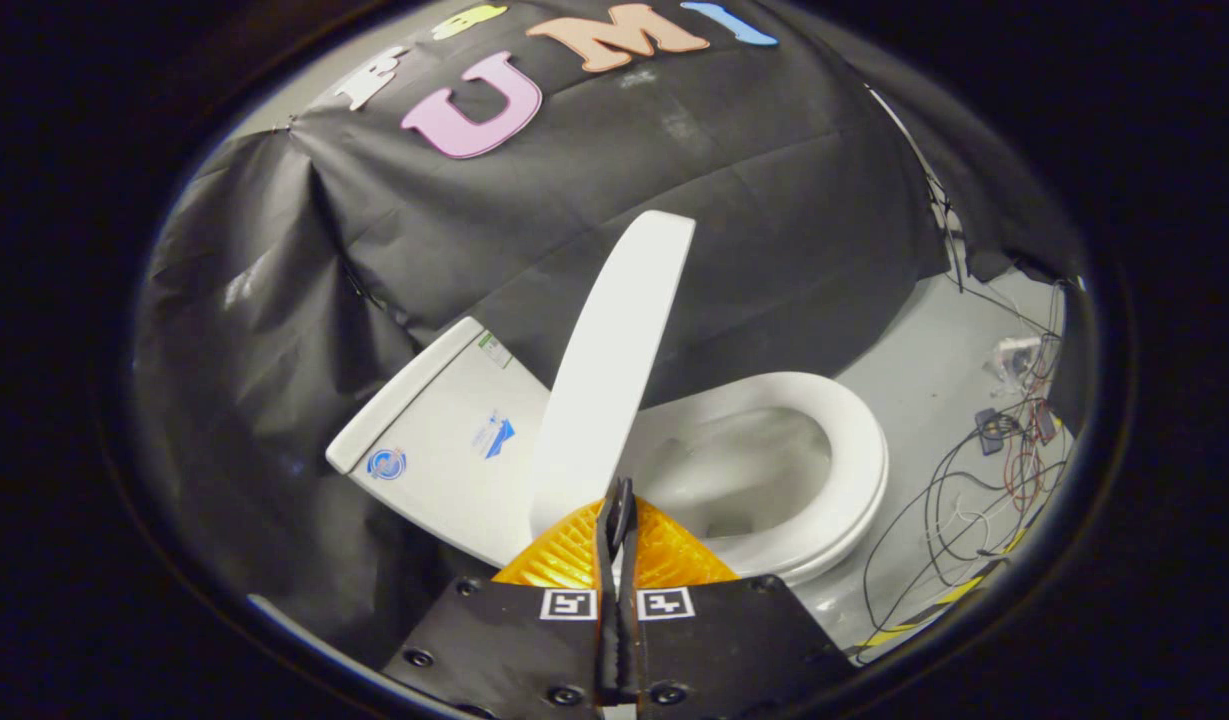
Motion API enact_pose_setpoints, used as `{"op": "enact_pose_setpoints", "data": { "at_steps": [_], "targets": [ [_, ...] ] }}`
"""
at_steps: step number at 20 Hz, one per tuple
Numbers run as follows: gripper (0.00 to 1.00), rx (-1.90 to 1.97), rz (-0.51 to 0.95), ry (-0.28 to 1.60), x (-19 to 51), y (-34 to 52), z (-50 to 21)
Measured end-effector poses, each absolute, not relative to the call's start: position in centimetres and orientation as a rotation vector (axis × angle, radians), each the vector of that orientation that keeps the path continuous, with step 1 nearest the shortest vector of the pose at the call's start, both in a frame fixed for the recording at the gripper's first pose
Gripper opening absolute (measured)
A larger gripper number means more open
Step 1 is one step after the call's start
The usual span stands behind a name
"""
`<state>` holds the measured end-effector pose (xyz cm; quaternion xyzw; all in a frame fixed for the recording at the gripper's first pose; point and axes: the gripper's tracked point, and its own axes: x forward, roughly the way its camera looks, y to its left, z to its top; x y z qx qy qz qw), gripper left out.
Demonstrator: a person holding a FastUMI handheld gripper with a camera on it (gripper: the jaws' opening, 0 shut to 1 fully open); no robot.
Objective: Open the toilet lid.
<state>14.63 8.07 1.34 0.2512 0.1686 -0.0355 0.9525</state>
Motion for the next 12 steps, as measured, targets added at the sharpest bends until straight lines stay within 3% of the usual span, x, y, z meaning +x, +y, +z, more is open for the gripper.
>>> {"op": "enact_pose_setpoints", "data": {
  "at_steps": [12],
  "targets": [
    [0.0,0.444,-0.044,0.344,14.75,7.86,1.58]
  ]
}}
